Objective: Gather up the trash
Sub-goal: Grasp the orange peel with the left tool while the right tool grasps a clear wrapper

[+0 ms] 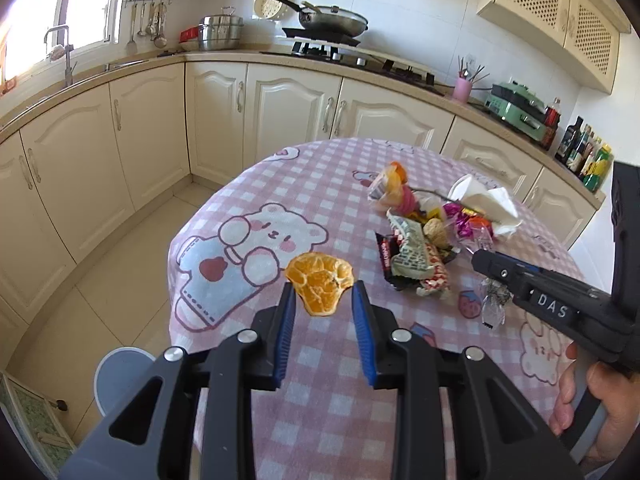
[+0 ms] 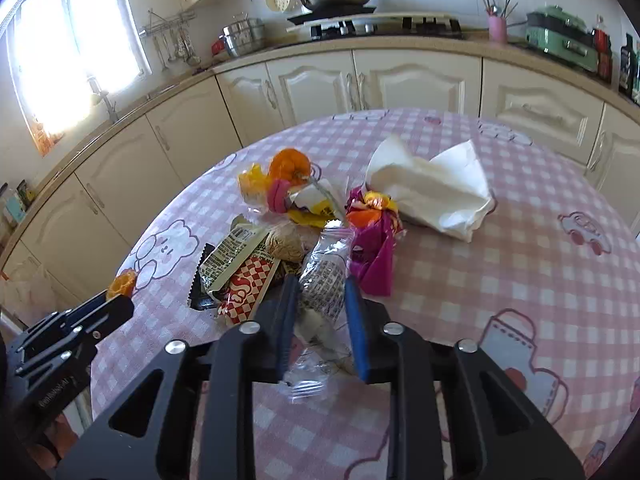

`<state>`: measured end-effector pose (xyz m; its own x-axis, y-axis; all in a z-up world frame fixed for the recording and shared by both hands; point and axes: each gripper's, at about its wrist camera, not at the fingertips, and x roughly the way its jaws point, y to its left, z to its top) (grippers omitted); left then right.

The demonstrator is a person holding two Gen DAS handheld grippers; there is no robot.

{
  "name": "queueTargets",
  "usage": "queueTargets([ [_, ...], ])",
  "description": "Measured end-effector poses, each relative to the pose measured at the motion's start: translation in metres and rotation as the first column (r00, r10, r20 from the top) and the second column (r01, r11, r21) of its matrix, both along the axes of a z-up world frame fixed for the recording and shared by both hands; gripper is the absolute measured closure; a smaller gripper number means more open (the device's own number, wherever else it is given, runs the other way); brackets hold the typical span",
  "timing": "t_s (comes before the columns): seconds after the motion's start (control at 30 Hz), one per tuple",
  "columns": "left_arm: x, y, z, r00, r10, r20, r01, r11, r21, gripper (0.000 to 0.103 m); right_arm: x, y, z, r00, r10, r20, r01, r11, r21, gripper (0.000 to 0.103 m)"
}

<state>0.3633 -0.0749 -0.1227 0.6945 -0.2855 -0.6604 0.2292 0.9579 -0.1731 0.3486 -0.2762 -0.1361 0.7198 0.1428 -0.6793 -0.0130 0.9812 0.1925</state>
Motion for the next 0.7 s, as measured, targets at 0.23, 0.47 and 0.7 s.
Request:
queueTargets([
  [0.23,-0.025,0.020,0.021,0.999,-0.002,0.050,0.006,0.998,-0.064,0.075,-0.035,0.006,0.037,0.995,0.020,0.099,-0.022,1.000,0.016,0.081],
  [0.47,-0.053,0.060,0.034,0.995,0.050,0.087,-0.042,0.995,-0.095,0.075,-0.062,0.050,0.070,0.975,0.126,0.182,-0.130,0.991,0.015,0.081],
  [0.7,-0.076,0.125,0.022,0.987,0.145,0.074,-0.135,0.982,-0.130,0.075,-0.064,0.133,0.068,0.939,0.294,0.176,-0.300,0.954,0.006,0.081],
])
